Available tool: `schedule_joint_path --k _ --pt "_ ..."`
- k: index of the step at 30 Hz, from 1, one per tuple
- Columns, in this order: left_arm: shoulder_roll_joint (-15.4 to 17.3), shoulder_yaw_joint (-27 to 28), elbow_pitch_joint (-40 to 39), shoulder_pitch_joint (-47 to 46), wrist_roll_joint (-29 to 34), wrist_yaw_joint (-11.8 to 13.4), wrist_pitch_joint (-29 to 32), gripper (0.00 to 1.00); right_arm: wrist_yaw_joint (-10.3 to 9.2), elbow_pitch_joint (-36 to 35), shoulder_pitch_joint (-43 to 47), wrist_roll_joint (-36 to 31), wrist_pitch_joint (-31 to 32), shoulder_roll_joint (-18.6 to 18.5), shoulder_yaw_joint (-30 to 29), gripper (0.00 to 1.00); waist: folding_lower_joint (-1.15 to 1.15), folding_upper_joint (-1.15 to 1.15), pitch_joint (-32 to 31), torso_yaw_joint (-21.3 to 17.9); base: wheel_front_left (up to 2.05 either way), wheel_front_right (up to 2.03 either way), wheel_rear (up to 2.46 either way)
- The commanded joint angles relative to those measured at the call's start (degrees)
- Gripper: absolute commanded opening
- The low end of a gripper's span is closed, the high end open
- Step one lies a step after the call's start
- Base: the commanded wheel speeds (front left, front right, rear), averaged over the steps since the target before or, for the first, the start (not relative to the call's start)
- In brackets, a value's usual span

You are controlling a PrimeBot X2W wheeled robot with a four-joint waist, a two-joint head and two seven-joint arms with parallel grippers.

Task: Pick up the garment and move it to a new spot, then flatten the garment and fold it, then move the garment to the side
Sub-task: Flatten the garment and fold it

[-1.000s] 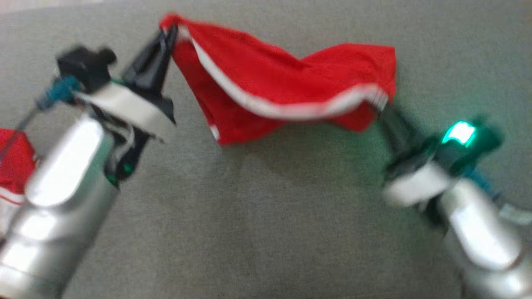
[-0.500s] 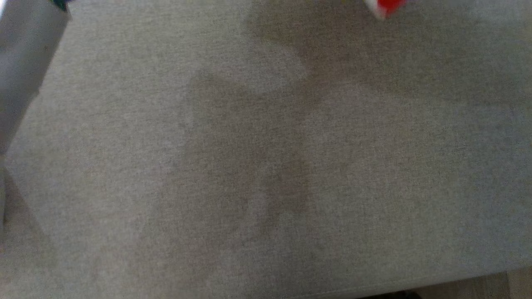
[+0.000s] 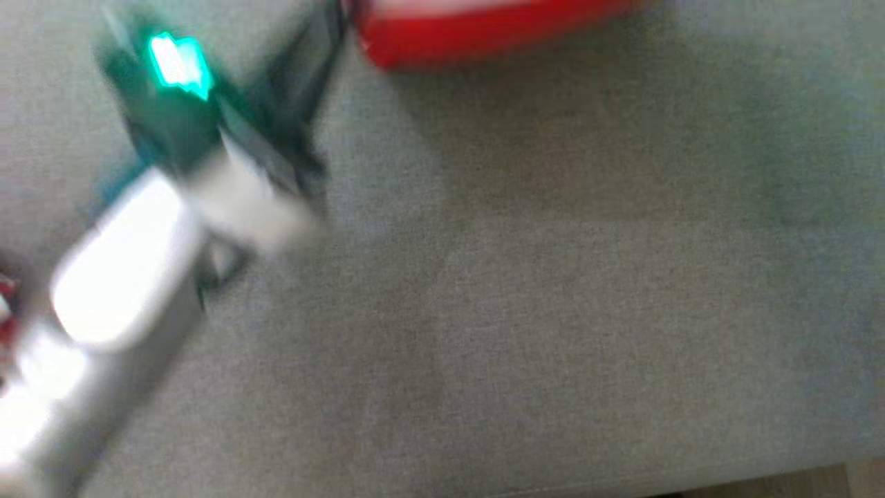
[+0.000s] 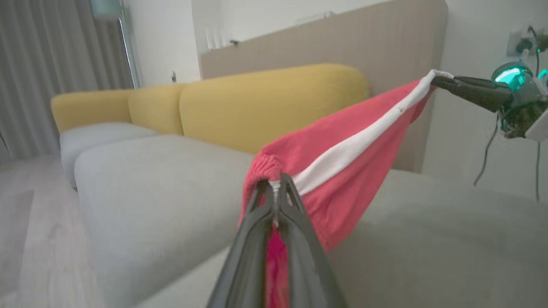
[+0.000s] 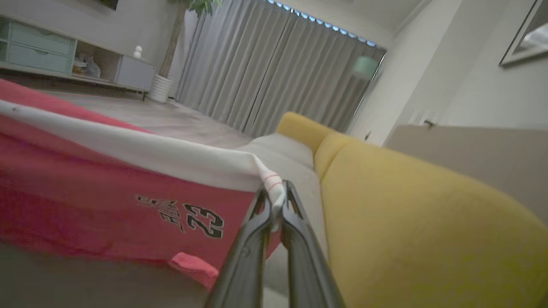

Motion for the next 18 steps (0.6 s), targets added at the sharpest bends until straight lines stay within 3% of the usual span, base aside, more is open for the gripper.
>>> schedule_joint_path --k 1,11,18 --pt "3.1 2.2 -3.5 6.8 2.5 1.2 -0.2 0.00 -0.04 -3.6 8.6 1.3 -0.1 0.0 -1.9 0.00 0.00 0.00 -2.9 0.4 0.00 0.00 0.00" --pt "3.7 -0.1 -8.2 34.0 6.5 5.6 -0.2 0.00 -0.04 -10.6 37.3 8.0 0.5 0.9 -4.6 0.00 0.00 0.00 -7.7 -0.7 0.00 0.00 0.00" --pt "5.6 -2.1 -12.5 42.2 5.9 7.1 0.0 0.00 -0.04 -17.4 47.8 10.4 1.6 0.8 -8.9 0.00 0.00 0.00 -8.9 -1.1 0.00 0.00 0.00"
